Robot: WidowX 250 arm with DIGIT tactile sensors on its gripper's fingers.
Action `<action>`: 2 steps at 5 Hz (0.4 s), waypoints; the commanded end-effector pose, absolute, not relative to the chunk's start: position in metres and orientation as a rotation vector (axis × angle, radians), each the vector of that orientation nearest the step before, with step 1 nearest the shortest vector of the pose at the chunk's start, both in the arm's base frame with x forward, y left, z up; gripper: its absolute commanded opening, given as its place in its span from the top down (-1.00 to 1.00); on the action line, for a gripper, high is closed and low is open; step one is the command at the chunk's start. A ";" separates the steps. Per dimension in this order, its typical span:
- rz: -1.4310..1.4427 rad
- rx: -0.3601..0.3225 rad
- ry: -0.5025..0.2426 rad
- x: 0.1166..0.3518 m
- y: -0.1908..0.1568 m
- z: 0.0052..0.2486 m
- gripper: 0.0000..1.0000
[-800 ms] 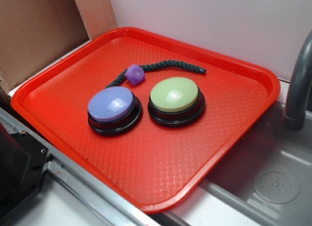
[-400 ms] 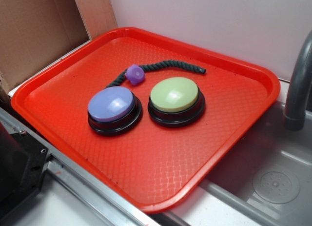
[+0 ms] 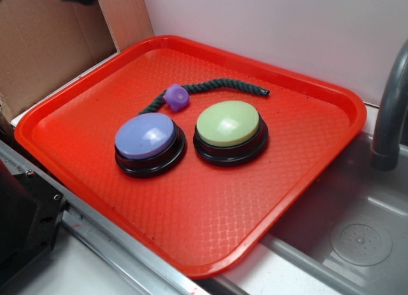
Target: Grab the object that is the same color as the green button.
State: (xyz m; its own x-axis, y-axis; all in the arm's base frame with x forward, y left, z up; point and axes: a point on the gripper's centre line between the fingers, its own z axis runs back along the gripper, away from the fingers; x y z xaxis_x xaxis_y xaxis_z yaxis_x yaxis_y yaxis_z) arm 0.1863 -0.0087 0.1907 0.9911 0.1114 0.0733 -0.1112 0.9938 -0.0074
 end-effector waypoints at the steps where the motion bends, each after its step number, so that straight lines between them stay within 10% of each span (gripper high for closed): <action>1: 0.113 0.119 -0.125 0.268 0.001 0.133 -1.00; 2: 0.108 0.162 -0.169 0.297 0.002 0.102 -1.00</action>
